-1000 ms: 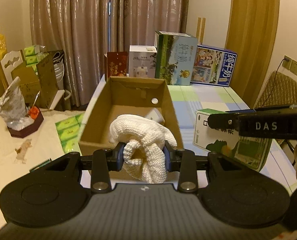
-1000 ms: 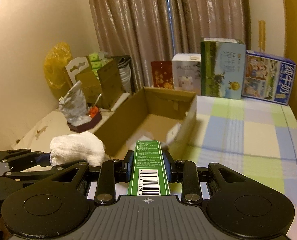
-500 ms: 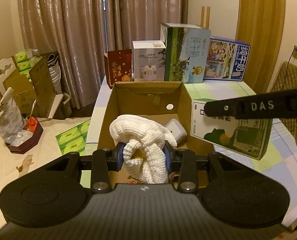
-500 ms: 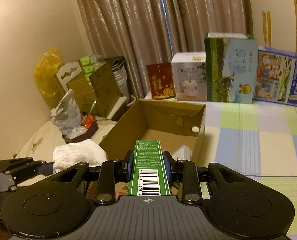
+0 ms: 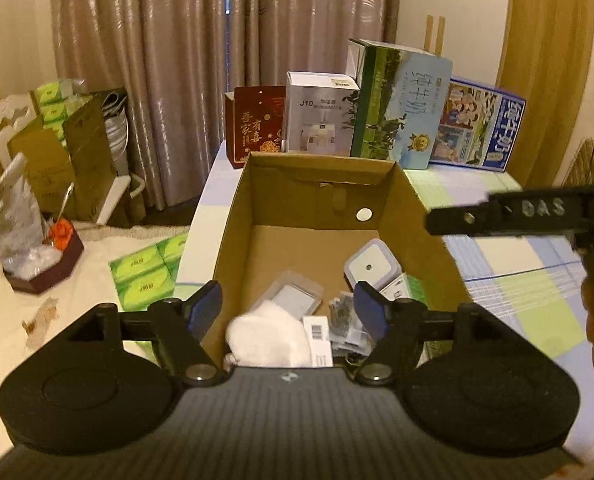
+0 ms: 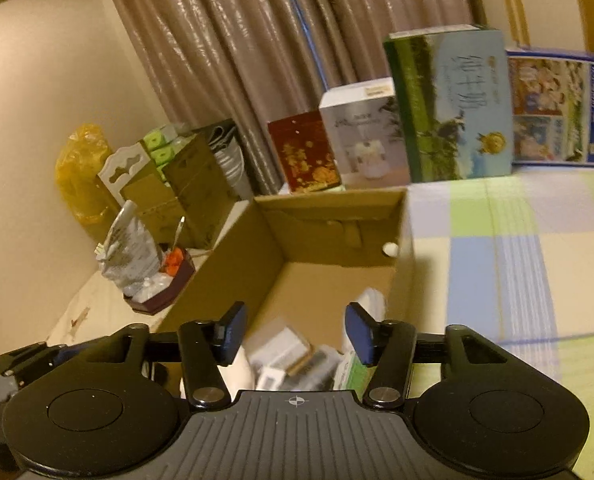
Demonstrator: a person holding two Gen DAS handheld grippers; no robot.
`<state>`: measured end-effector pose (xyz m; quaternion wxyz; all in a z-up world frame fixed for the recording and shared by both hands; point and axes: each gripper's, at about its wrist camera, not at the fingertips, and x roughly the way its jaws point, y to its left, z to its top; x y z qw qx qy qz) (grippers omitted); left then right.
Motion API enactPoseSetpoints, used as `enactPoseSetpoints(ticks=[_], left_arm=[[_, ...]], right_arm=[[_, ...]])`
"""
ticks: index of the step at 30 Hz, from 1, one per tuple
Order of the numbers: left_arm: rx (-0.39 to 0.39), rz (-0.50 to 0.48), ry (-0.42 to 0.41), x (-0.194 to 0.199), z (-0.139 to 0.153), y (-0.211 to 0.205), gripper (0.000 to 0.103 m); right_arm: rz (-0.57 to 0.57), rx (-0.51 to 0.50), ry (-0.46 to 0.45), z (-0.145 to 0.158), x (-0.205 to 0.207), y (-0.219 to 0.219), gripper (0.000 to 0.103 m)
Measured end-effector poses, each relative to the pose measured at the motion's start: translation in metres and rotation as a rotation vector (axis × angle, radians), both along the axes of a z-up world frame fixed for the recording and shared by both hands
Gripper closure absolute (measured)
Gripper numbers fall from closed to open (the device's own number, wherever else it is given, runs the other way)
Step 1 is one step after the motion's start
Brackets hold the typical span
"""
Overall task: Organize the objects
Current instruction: 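Lower the cloth with the left tool while the right tool drops the medicine box in, then withdraw both open tools from the box back over the table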
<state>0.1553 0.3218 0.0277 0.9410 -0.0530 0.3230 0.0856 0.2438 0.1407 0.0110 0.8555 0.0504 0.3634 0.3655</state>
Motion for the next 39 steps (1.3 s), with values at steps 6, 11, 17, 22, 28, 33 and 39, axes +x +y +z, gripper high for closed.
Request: enactPoseSetpoints(ticks=[6,11,17,22,28,33,39], left_arm=[[-0.036,0.041,-0.035,-0.040,0.012,-0.010,0.018],[-0.015,0.065,-0.046,-0.072,0.025,-0.026,0.001],[-0.009,0.069,-0.039,-0.108,0.035,-0.043,0.001],[-0.024,0.081,-0.034,-0.135,0.039,-0.054,0.001],[-0.021,0.099,-0.007,-0.158,0.037,-0.076,0.001],[-0.041,0.124,0.005,-0.170,0.036,-0.089,0.001],[-0.044,0.139,0.003,-0.182,0.038,-0.101,0.001]], right_arm=[[-0.001,-0.041,-0.024,0.007,-0.048,-0.033,0.017],[-0.015,-0.114,-0.075,0.011,-0.095,-0.054,0.002],[-0.014,-0.171,-0.075,0.015,-0.138,-0.073,0.002],[-0.043,-0.182,-0.037,0.013,-0.160,-0.092,0.002],[-0.078,-0.206,-0.032,0.014,-0.178,-0.116,0.002],[-0.082,-0.207,-0.042,0.020,-0.188,-0.129,0.002],[-0.088,-0.205,-0.052,0.023,-0.197,-0.138,0.002]])
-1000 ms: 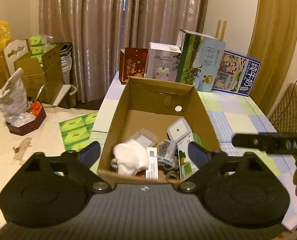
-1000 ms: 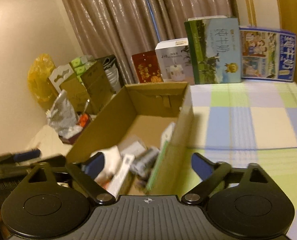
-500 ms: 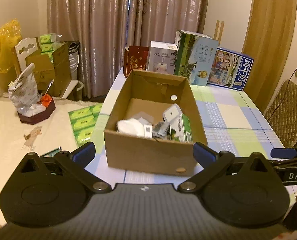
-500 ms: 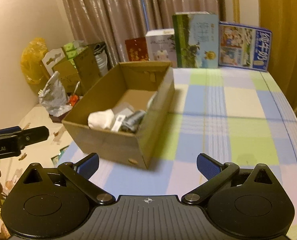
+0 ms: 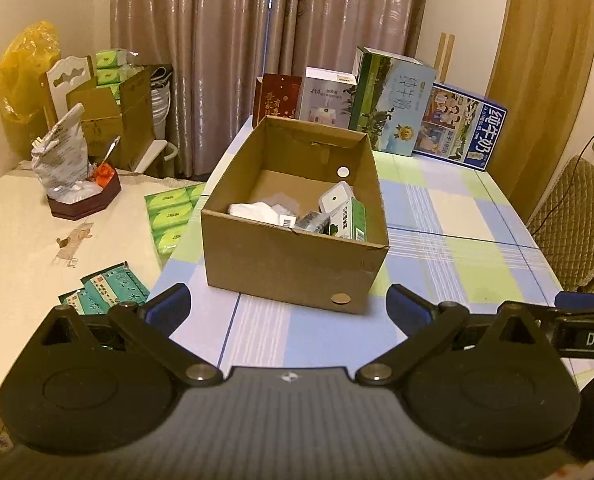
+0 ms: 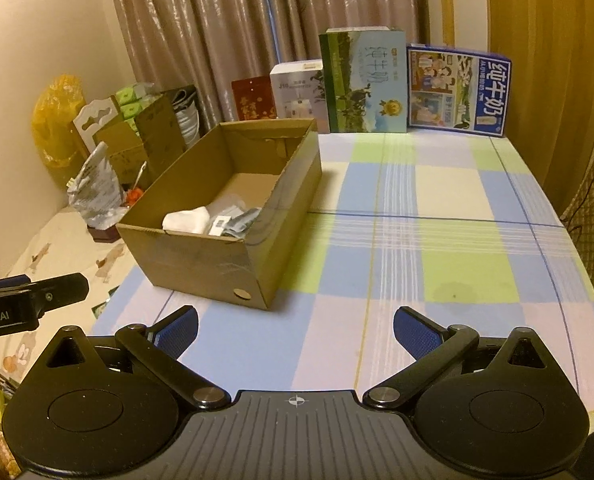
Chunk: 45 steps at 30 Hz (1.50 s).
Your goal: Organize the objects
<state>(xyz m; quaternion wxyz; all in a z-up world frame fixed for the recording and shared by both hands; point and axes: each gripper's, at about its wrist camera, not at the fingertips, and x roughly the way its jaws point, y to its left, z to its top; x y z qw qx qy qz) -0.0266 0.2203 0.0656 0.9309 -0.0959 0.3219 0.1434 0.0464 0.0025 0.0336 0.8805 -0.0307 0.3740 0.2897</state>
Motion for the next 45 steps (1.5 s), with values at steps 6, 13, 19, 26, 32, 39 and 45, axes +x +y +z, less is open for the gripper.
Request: enactPoseSetpoints(ticks=[6,13,19,26,32,39,45], left_arm=[[0.016,0.008,-0.010,-0.005,0.003,-0.008,0.001],[0.037,-0.006,-0.006,-0.003,0.004,-0.015,0.001],[0.040,-0.014,-0.001,-0.002,0.001,-0.017,0.001],[0.034,-0.022,0.006,-0.002,-0.001,-0.019,0.001],[0.033,-0.029,0.011,-0.002,-0.003,-0.021,0.001],[0.036,-0.032,0.023,-0.002,-0.006,-0.022,0.001],[0.034,-0.037,0.024,-0.003,-0.007,-0.023,0.001]], right_arm=[[0.000,-0.017,-0.002,-0.001,-0.005,-0.002,0.002],[0.000,-0.019,0.001,-0.003,-0.006,-0.002,0.002],[-0.003,-0.025,0.002,-0.005,-0.005,-0.002,0.002],[-0.009,-0.033,-0.002,-0.006,-0.006,-0.001,0.002],[-0.009,-0.037,-0.003,-0.006,-0.006,-0.001,0.002],[-0.014,-0.035,-0.002,-0.006,-0.005,-0.002,0.002],[-0.015,-0.034,-0.002,-0.006,-0.005,-0.002,0.002]])
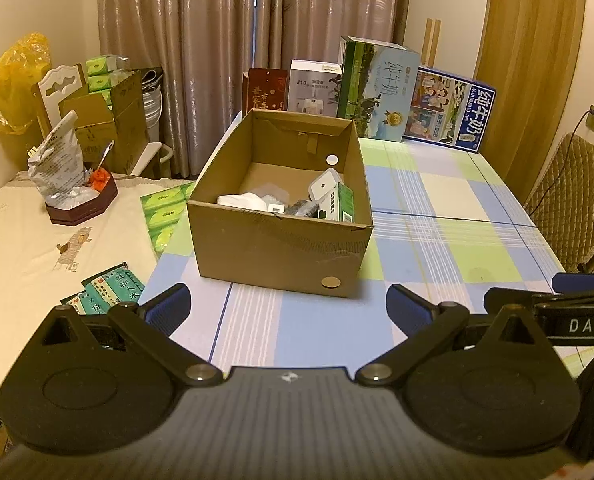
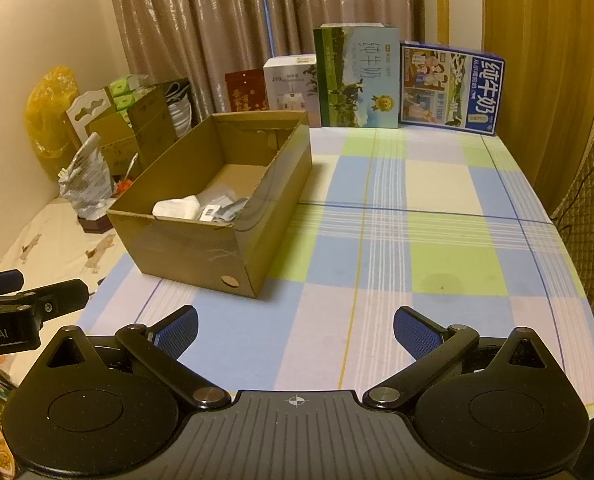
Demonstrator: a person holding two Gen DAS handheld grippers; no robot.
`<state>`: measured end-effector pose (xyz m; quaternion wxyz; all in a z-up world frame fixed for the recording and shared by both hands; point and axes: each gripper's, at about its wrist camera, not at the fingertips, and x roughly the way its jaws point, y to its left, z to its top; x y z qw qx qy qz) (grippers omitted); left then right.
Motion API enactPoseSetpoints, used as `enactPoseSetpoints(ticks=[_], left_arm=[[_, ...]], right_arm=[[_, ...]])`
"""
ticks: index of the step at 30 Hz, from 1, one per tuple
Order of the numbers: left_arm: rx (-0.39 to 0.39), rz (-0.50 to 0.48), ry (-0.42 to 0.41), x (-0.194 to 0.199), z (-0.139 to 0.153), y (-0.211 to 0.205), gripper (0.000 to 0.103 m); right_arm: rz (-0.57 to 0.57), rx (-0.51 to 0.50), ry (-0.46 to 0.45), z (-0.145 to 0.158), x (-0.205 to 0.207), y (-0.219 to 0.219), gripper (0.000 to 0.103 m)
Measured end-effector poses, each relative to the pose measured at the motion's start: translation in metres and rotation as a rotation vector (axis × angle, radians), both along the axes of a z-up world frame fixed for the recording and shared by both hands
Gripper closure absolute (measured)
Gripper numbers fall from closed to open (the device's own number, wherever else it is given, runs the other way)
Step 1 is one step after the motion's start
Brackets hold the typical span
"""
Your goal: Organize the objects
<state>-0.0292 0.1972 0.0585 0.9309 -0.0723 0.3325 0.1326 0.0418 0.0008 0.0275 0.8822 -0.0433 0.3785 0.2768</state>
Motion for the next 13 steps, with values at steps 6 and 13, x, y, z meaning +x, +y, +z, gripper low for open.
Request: enactPoseSetpoints(ticks=[6,13], left_arm=[[0.001,-0.004,0.003,0.0003,-0.0007,0.0001,0.001],[0.002,-0.004,-0.006,-0.0015,-0.0016,-0.0010,0.001]], right_arm=[[-0.001,0.002,-0.001,0.0001,-0.0004,0.0000,0.002],[-0.002,0.004,-0.002,0.0010,-0.0004,-0.0002,0.002]])
